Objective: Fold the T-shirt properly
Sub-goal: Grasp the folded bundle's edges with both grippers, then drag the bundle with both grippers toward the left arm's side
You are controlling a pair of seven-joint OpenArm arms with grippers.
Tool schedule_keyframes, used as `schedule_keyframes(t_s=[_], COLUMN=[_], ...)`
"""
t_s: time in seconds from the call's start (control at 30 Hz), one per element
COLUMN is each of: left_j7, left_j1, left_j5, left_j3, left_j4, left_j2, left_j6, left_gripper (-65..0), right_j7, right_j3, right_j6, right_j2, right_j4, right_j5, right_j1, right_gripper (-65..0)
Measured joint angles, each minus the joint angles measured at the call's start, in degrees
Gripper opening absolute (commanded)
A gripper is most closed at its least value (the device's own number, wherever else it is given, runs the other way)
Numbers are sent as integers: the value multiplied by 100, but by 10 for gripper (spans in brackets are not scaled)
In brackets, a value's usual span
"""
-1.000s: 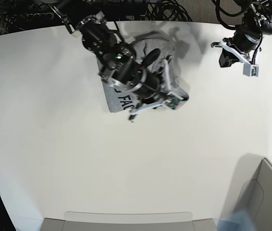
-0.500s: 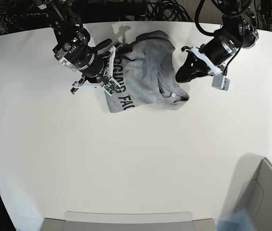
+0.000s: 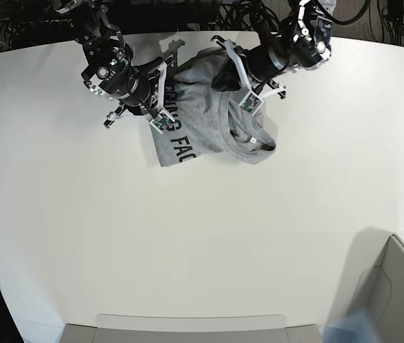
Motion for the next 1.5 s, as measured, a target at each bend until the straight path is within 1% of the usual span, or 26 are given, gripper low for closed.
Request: schedule_keyframes(t_s=[0.03, 0.13, 0.17, 0.2, 0.23, 0.27, 0.33, 0.4, 0.5, 0.57, 0.6, 0.67, 0.77, 0.83, 1.0, 1.1, 1.23, 1.3, 1.4, 1.5], left_j7=[0, -28, -105, -267, -297, -295, -295, -297, -302, -468, -413, -496, -1095, -1307, -1307, -1248, -1132, -1172, -1040, -1043], left_j1=[-7, -4, 17, 44, 42, 42, 44, 42, 74, 186, 199, 271, 271, 245, 249, 103, -155, -181, -181, -138], left_j5=[234, 931, 1051, 1130, 1198, 1274, 1239, 1246, 1224, 1143, 1023, 782, 664, 664, 667, 671, 684, 614, 531, 605], left_j3=[33, -55, -177, -337, -457, -612, -881, -1016, -1058, -970, -879, -649, -151, 251, 1246, 1475, 1460, 1266, 675, -210], left_j4=[-46, -131, -131, -131, -131, -131, -131, -129, 149, 258, 247, 210, 212, 212, 155, -293, -909, -1027, -1056, -1056], left_j2=[13, 9, 7, 7, 7, 9, 7, 7, 7, 9, 9, 7, -9, -26, -463, -557, -608, -610, -542, -566], left_j6=[85, 828, 990, 1088, 1200, 1207, 1187, 1189, 1187, 1187, 1185, 1193, 1189, 1189, 1187, 1193, 1241, 1222, 1123, 1193], left_gripper=[-650, -650, -650, -650, -650, -650, -650, -650, -650, -650, -650, -650, -650, -650, -650, -650, -650, -650, -650, -650], right_j7=[0, 2, 7, 4, 2, 2, -11, -72, -24, 216, 334, 356, 376, 391, 396, 413, 444, 505, 592, 581], right_j3=[0, 0, 0, 24, 92, 181, 216, 214, 221, 271, 387, 664, 885, 907, 852, 774, 208, -42, -332, -743], right_j6=[0, 0, -2, -2, 2, 2, 2, 2, 2, 2, 4, 28, 24, 24, 26, 24, 20, 20, -76, -140], right_j2=[2, -2, 0, -2, -4, -24, -13, -4, -59, -63, -70, -63, -33, -35, -59, -42, 107, 133, 245, 269], right_j4=[0, 4, 9, 9, 7, 9, 44, 317, 881, 1045, 1021, 863, 468, 170, -636, -1047, -1196, -1163, -1012, -876], right_j5=[0, 4, 2, 9, 26, 39, -48, -52, 20, 22, 46, -28, -44, -50, 13, -33, -50, -96, -144, -291], right_j1=[0, -31, -52, -83, -101, -109, -111, -199, -234, -232, -216, -92, 286, 483, 855, 1014, 955, 922, 774, 706], right_gripper=[-650, -650, -650, -650, -650, -650, -650, -650, -650, -650, -650, -650, -650, -650, -650, -650, -650, -650, -650, -650])
